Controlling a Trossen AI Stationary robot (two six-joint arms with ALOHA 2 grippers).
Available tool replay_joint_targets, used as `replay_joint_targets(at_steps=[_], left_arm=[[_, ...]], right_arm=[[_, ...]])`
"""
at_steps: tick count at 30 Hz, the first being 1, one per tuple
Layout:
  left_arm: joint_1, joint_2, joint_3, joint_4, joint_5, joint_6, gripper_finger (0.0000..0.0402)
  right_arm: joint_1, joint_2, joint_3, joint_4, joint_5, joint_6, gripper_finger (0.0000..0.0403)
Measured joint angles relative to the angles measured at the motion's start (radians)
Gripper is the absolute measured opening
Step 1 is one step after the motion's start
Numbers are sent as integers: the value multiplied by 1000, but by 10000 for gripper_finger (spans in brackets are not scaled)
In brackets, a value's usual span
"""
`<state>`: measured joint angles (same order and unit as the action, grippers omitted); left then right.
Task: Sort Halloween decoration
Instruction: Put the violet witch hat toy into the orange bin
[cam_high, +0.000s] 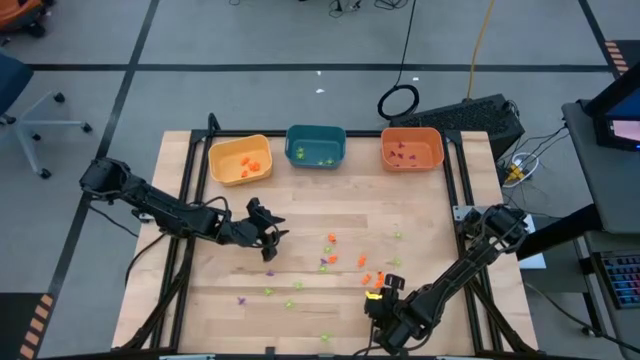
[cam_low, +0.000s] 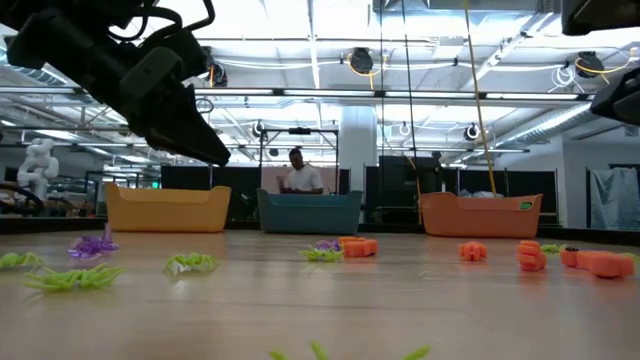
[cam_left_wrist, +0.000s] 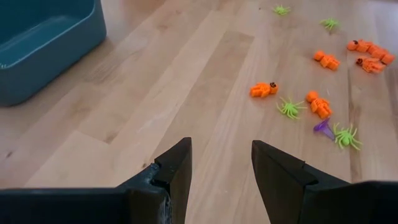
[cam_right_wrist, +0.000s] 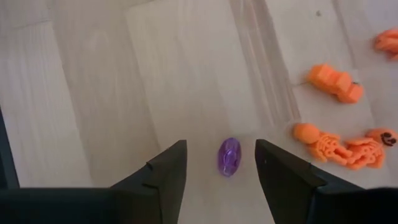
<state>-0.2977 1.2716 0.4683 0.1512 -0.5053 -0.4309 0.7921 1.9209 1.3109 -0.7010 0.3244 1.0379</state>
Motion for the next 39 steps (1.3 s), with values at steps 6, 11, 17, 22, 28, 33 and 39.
replay_joint_targets(at_steps=[6, 11, 17, 22, 28, 33, 39], left_arm=[[0, 0, 0, -1, 1, -1, 166], [0, 0, 0, -1, 4, -1, 166], [0, 0, 0, -2, 4, -2, 166], [0, 0, 0, -2, 4, -6, 166], [0, 0, 0, -2, 4, -6, 166], [0, 0, 0, -2, 4, -6, 166], [0, 0, 0, -2, 4, -6, 166]], right_arm=[[0, 0, 0, -2, -13, -6, 138], [0, 6, 0, -2, -13, -6, 118], [0, 41, 0, -7, -13, -10, 103], [0, 39, 0, -8, -13, -3, 80], [0, 36, 0, -24, -13, -2, 43], [0, 36, 1, -33, -13, -2, 6], [0, 21, 0, -37, -15, -10, 3]])
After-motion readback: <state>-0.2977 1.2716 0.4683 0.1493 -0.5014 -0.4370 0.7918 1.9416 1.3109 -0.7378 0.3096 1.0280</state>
